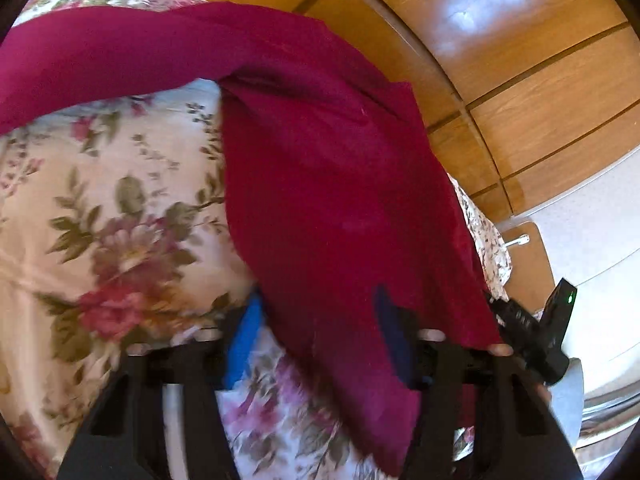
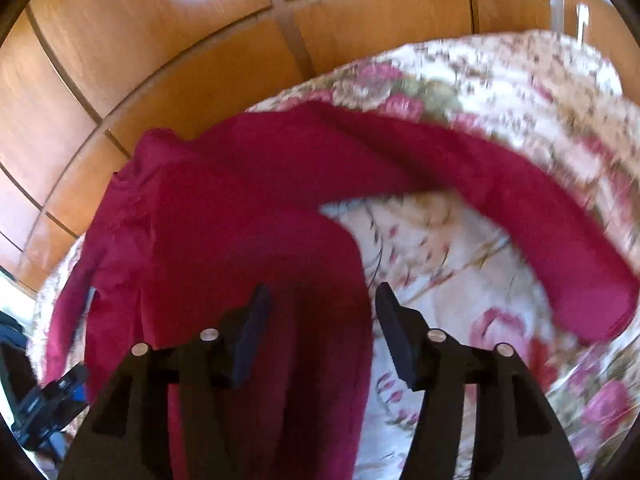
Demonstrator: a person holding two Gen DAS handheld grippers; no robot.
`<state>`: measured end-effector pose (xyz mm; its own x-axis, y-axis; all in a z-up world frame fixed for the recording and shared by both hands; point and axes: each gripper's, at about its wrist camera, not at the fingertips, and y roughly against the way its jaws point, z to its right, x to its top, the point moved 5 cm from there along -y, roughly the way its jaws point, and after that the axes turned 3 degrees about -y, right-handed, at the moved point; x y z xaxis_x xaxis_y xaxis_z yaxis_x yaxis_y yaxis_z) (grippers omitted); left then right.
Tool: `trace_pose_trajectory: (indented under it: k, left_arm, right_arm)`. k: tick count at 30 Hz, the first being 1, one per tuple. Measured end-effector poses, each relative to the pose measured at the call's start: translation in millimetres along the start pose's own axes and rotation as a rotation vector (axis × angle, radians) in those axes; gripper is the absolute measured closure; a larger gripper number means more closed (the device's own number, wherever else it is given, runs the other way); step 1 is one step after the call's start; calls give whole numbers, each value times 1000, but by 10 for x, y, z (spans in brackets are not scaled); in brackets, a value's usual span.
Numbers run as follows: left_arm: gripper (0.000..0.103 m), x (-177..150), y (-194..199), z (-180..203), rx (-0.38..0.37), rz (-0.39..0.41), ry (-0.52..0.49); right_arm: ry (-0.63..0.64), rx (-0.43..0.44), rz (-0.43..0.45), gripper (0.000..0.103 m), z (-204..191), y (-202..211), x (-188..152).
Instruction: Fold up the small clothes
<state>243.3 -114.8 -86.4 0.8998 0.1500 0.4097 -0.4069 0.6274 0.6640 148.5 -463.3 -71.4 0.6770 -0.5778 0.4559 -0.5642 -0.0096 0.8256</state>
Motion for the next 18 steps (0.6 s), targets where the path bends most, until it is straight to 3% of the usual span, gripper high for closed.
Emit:
trace_pose_trajectory:
  k: [1,2,3,4,6,8,13,16,18]
  left_arm:
    - [87,4,-29,22,9,-13,-18]
    - [89,7,-31,59,16,-15,-26]
    - [89,13,0,78,5,-9,-28]
    - [90,23,59,108,-1,-4,-41]
    - [91,47,242,148,-13,3,-71]
    - [91,68,454,193,-26,7,-96]
    - [91,104,1296,233,-32,31,-158]
    - [89,9,1663,142,-20,5,-162]
    - [65,-12,1839,16,-54,41,-138]
  right_arm:
    - [-7,21,-30,45,5,-50,-48]
    - [-12,36,-53,46,23,-86,-81]
    - [-7,35,-73,53,48,-126,-134]
    - [17,23,-73,70,31,-128,-148]
    - [60,60,-85,90,-63,-88,-180]
    - [88,51,-80,91,-143,5,-184]
    - [211,192,-26,93,-570,650,-247]
    - [304,221,-30,93,-719,943,-449]
    - [345,177,-56,89,-645,1024,-599]
